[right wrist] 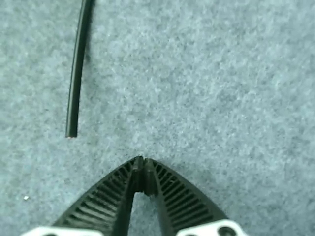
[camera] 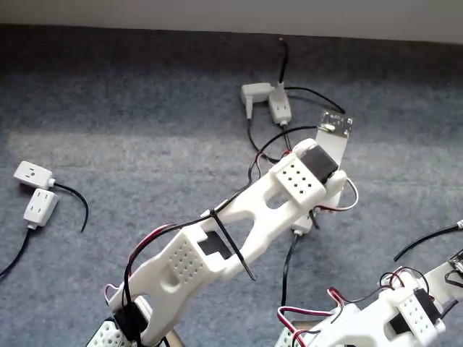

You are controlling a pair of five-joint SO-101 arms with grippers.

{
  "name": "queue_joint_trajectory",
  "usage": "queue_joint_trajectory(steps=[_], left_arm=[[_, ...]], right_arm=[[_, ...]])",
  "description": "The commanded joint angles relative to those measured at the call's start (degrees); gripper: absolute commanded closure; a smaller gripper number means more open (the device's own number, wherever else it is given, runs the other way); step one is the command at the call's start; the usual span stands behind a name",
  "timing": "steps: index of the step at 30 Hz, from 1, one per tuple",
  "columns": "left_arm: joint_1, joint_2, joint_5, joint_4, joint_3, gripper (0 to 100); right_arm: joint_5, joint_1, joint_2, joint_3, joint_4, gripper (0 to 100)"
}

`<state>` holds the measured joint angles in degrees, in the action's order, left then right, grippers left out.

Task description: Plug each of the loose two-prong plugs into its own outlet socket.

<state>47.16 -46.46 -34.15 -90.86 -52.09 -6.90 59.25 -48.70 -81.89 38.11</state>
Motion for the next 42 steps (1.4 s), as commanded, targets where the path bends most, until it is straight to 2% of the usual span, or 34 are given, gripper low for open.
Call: queue_joint_trajectory(steps=[1,10,32,42], left_arm=[[-0.9,0.7,-0.7,-0.7,-2.1,99],[-3.6,0.7,-0.4,0.0,-2.4,99],[0.7,0.7,-0.4,1.4,-2.2,99],[-0.2,0.6,-0.3,1.4,-2.1,99]], right_arm=[[-0.8,-0.2,-0.8,0.1,-0.9,98.9],[-0.8,-0.2,-0.8,0.1,-0.9,98.9],[-0.8,-0.2,-0.8,0.1,-0.9,98.9],[-0.8,-0.2,-0.8,0.1,-0.9,98.9]])
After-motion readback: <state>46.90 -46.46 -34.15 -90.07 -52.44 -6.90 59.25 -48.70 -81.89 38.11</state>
